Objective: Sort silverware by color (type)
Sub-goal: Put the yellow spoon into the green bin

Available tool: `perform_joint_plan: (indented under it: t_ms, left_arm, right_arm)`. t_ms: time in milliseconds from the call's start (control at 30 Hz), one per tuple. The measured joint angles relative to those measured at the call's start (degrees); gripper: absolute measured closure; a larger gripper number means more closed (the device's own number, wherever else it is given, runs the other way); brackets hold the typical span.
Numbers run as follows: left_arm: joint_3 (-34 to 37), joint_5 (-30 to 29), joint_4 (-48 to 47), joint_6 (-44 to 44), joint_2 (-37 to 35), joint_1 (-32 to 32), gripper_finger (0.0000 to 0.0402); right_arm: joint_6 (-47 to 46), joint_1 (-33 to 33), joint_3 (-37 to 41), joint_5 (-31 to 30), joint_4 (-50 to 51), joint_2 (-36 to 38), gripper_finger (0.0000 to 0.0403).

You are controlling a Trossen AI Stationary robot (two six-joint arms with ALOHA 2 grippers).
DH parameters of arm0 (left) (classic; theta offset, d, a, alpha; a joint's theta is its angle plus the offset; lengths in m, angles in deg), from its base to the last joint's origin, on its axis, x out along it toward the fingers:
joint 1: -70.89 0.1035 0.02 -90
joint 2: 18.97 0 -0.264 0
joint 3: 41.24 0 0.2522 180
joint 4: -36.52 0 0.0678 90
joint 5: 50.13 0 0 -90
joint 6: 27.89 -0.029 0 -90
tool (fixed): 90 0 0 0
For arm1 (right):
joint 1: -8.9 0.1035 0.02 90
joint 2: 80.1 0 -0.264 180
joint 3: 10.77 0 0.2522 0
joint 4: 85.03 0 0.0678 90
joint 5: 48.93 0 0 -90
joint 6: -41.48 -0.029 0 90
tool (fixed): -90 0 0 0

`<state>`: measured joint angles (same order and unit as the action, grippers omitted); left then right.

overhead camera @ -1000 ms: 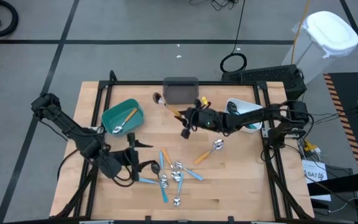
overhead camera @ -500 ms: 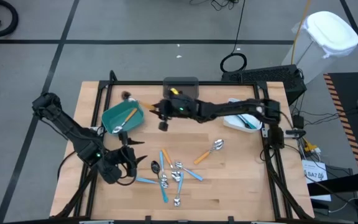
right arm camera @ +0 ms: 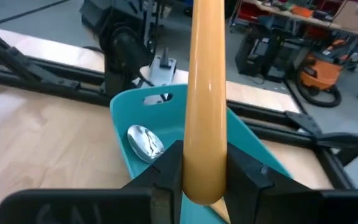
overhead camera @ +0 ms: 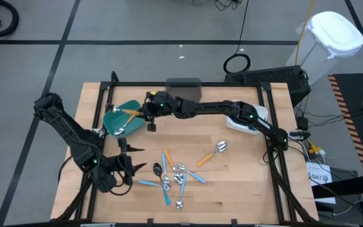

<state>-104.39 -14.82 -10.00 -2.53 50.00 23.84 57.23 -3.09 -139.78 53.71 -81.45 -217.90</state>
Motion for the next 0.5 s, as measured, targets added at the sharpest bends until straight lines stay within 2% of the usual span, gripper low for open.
perform_joint_plan:
  t_ms: [67,200,500]
  left_arm:
    - [0.0,-2.2,0.1,-0.7,0.0,0.0,0.0133]
    - [0.0,-2.9,0.2,-1.1,0.0,0.2,0.0133]
    - [0.0,-3.7,0.0,-1.9,0.0,0.2,0.0133]
  right_arm:
    - [0.0,0.0,-2.2,1.4,0.3,-2.2,0.0328]
    - [0.4,0.0,-4.5,2.8,0.5,-5.1,0.0328]
    - [4.4,0.0,-4.6,2.6,2.9,-5.6,0.0321]
